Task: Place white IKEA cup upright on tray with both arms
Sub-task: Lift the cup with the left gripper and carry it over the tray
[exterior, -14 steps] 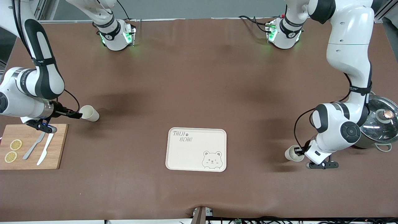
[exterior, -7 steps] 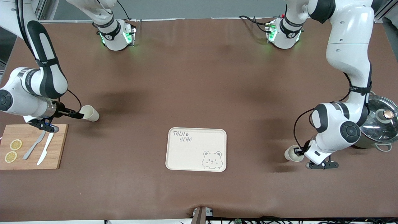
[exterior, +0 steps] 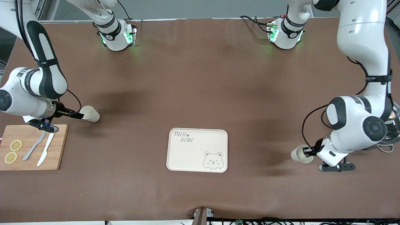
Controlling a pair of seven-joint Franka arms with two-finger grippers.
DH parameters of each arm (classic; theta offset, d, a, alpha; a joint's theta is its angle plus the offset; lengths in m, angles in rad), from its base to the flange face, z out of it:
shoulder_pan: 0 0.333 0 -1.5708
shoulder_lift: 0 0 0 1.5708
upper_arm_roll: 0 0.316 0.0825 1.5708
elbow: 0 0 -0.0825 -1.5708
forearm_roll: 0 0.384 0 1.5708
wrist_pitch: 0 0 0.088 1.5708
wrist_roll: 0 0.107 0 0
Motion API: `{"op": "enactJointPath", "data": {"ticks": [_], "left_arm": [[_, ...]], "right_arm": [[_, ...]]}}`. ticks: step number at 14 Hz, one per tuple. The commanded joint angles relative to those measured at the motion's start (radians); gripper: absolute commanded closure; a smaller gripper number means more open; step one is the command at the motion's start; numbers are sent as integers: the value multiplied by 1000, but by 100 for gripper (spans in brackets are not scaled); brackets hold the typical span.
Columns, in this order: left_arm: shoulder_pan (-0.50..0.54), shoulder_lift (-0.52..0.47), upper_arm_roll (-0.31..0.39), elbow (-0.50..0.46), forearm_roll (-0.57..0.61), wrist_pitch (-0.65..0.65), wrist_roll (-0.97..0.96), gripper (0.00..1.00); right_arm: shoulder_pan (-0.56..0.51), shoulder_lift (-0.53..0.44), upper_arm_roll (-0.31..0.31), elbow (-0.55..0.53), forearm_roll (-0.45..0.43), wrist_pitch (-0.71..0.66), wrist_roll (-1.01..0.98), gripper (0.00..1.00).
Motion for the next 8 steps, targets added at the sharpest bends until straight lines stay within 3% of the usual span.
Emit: {"op": "enactJointPath", "data": {"ticks": [1,8], "left_arm": [[-57,-4,5,90,9,-110,-109,100],[-256,-6,10,195,10,-225,-425,100]], "right_arm": [[-23,-35,18,-36,3,12,-18,0],[-23,-32,19,-80,4,101,-18,0]]}}
